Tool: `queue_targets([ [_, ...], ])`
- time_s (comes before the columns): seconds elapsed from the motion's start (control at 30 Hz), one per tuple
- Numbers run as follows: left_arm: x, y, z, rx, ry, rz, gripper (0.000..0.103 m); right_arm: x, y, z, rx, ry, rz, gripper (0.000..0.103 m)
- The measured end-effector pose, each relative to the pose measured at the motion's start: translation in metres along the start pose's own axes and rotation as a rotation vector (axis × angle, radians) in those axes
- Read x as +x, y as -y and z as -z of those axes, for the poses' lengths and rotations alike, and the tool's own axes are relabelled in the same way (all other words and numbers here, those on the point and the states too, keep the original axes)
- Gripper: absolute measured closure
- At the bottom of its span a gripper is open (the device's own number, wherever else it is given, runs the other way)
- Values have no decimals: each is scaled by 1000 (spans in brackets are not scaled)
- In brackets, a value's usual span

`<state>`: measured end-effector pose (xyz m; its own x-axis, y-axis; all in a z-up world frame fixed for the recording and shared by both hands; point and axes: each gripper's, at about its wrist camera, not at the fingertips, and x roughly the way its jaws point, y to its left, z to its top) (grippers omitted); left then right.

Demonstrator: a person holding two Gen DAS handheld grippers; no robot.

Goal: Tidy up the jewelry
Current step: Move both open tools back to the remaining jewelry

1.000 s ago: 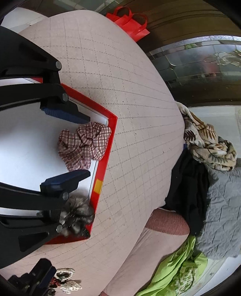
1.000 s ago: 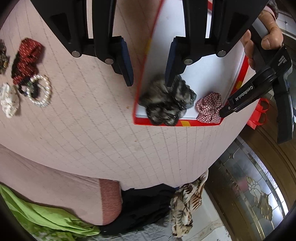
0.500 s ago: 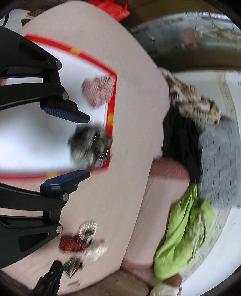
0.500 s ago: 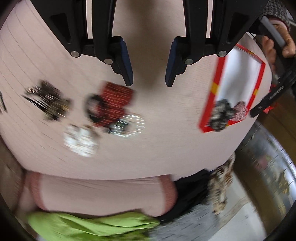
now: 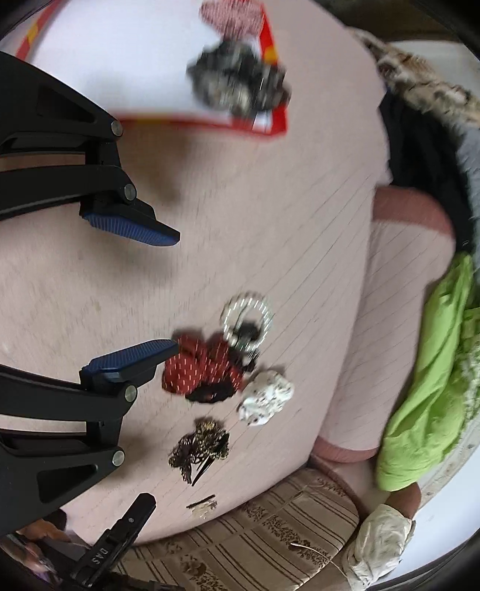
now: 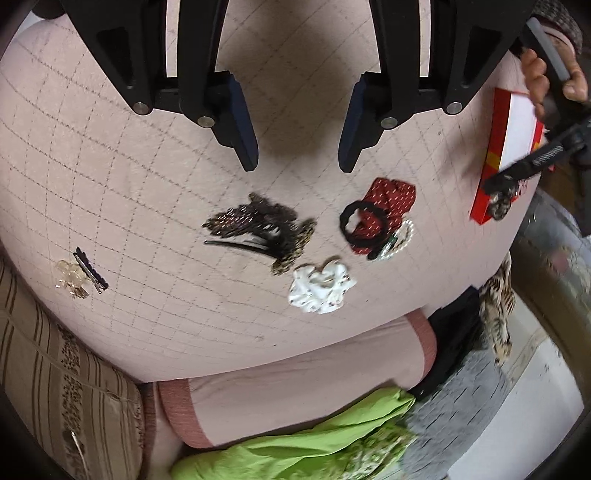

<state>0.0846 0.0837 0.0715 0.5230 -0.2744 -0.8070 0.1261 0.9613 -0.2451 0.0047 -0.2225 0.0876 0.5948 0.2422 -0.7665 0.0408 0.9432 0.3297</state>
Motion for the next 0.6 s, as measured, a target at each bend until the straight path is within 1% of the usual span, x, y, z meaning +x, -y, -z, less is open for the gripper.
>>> queue_targets([
  [0.1,24,14,-6,-12,-27,29,52,0,8,-7,4,23,3,53],
  [0.27,60,45,-13,62,-55,43,52,3,14,-25,3,48,-10,52],
  [0.33,74,56,-14,94,-76,37,52,5,13,-32,-4,57,-13,51],
  [0.37,81,61,-13,106,-91,34,66,5,12,-34,-6,59,-16,51],
  [0.4,87,63,-12,113,-113,33,96,7,12,-35,-6,60,-20,51],
  [0.43,92,63,-10,110,-140,29,97,8,10,-37,-7,59,-25,51],
  [0.5,87,62,-5,109,-131,32,97,11,6,-40,-11,53,-43,51],
  [0.57,74,63,4,119,-135,34,97,14,1,-41,-22,43,-63,51],
  [0.6,66,64,10,74,-155,2,97,16,-1,-41,-29,39,-70,51],
])
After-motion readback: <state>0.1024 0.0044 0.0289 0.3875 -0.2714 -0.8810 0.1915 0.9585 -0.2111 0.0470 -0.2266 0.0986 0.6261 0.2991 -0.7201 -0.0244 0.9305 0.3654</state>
